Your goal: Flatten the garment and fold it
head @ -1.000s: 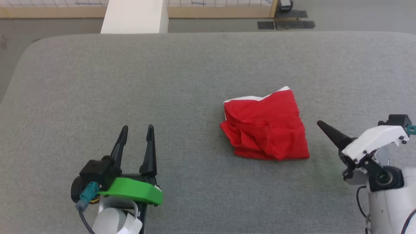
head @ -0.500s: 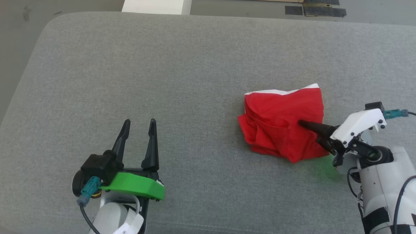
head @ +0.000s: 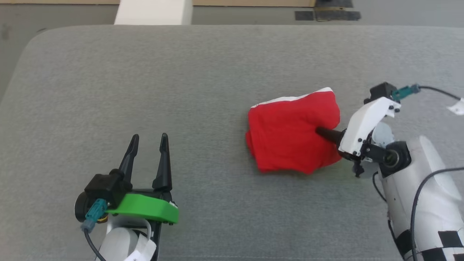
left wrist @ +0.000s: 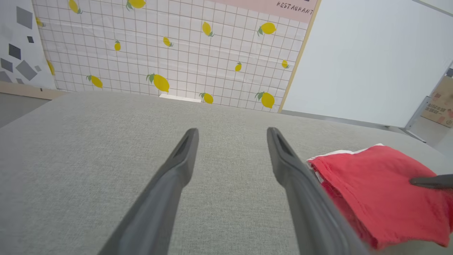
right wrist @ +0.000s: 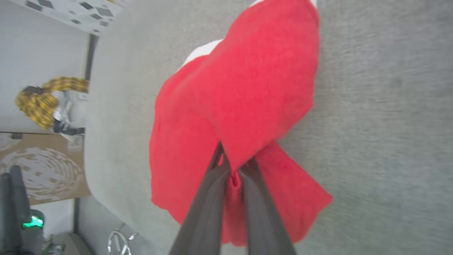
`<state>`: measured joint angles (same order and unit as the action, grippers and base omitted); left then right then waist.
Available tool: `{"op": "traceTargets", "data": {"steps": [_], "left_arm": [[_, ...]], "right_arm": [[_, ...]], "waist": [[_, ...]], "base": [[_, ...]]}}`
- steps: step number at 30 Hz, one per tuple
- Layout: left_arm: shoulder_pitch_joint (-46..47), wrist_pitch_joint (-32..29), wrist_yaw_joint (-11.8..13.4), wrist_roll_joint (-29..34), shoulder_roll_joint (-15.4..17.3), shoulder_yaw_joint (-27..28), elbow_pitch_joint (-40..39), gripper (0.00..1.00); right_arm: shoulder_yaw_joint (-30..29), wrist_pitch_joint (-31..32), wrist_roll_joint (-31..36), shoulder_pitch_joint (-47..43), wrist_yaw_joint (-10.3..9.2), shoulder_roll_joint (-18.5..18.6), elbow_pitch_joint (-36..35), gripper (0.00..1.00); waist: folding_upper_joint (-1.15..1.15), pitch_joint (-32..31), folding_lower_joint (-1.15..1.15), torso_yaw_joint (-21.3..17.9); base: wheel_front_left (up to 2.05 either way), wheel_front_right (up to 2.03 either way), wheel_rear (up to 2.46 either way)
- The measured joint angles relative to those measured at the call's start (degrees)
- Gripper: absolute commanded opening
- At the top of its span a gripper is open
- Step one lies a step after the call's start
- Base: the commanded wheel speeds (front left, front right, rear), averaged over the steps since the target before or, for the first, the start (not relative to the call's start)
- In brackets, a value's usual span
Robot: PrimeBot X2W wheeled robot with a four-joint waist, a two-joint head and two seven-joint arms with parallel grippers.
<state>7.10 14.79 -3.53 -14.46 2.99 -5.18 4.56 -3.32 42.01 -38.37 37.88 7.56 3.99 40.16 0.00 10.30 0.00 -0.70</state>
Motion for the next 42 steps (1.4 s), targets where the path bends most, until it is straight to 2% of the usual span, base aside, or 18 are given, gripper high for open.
{"op": "traceTargets", "data": {"steps": [11, 19, 26, 31, 34, 37, 38, 40, 42], "left_arm": [[1.8, 0.0, -1.5, 3.5, 0.2, 0.7, -2.6, 1.00], [4.5, 0.0, -2.5, 5.4, 2.0, 0.6, -4.3, 1.00], [6.9, -0.6, -3.0, 5.9, 5.1, 0.0, -6.3, 1.00], [8.4, -1.6, -3.0, 5.9, 6.3, -0.2, -8.2, 1.00], [8.4, -1.6, -3.0, 5.9, 6.6, 0.0, -8.7, 1.00], [8.3, -1.7, -2.9, 5.8, 6.8, 0.3, -8.7, 1.00], [8.3, -1.6, -2.9, 5.6, 6.7, 0.3, -8.6, 1.00], [8.3, -1.5, -2.9, 5.1, 6.3, 0.3, -7.9, 1.00], [8.2, -1.0, -2.9, 4.6, 5.7, 0.1, -6.6, 1.00]], "right_arm": [[11.2, -4.0, 17.0, 5.0, 0.00, 7.9, -4.5, 0.00], [15.2, -8.9, 25.5, 9.3, 0.01, 14.6, -2.8, 0.00], [11.6, -17.2, 34.2, 13.3, 0.02, 16.5, 2.6, 0.00], [6.4, -23.1, 42.6, 16.2, 0.02, 18.3, 6.0, 0.00], [3.1, -25.2, 47.5, 17.1, 0.02, 18.1, 7.1, 0.00], [-2.4, -27.4, 51.6, 17.2, 0.02, 15.8, 8.2, 0.00], [-3.7, -28.0, 52.8, 17.2, 0.03, 15.3, 8.4, 0.25], [-6.6, -29.0, 53.9, 17.1, 0.03, 14.4, 8.6, 1.00], [-8.3, -30.5, 55.3, 16.3, 0.03, 14.2, 8.6, 1.00]], "waist": [[0.00, 2.4, 0.00, -9.6], [0.00, 7.0, 0.00, -16.1], [0.00, 13.5, 0.00, -19.2], [0.00, 18.0, 0.01, -20.2], [0.00, 20.0, 0.01, -20.3], [0.00, 21.2, 0.01, -20.0], [0.00, 21.1, 0.01, -19.9], [0.00, 20.6, 0.01, -19.7], [0.00, 19.8, 0.01, -19.6]], "base": [[0.00, 0.00, 0.00], [0.00, 0.00, 0.00], [0.00, 0.00, 0.00], [0.00, 0.00, 0.00], [0.00, 0.00, 0.00], [0.00, 0.00, 0.00], [0.00, 0.00, 0.00], [0.00, 0.00, 0.00], [0.00, 0.00, 0.00]]}}
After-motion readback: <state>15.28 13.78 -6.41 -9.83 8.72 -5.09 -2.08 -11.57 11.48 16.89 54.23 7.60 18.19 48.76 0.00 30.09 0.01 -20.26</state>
